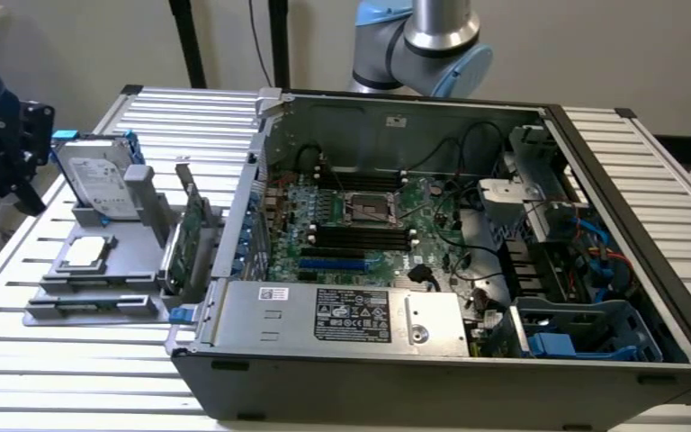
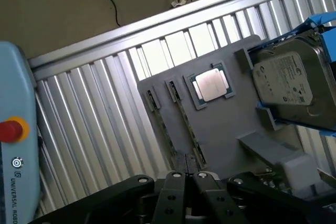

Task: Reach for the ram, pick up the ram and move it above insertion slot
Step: 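Pick up the ram and move it above insertion slot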

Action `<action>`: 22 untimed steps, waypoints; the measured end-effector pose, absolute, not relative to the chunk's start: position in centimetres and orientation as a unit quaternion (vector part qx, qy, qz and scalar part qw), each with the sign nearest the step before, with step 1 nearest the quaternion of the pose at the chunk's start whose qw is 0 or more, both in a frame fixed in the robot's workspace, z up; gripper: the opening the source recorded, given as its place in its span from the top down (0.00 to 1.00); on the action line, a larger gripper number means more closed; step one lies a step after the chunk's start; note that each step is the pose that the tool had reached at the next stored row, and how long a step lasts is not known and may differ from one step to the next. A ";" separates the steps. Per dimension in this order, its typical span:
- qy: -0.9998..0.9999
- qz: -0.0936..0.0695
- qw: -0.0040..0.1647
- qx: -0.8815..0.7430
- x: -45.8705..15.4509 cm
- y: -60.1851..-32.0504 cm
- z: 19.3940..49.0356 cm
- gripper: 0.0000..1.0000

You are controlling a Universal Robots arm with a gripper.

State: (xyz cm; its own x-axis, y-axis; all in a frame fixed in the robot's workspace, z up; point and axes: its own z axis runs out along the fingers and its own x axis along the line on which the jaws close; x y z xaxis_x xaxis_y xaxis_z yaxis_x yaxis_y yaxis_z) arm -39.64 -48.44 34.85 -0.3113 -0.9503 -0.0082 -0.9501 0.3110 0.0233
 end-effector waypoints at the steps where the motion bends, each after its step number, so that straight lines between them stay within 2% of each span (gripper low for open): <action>1: -0.804 -0.011 0.003 0.594 -39.6 -48.4 34.8 0.89; 22: -0.678 -0.002 -0.008 0.735 -39.6 -48.4 33.6 0.89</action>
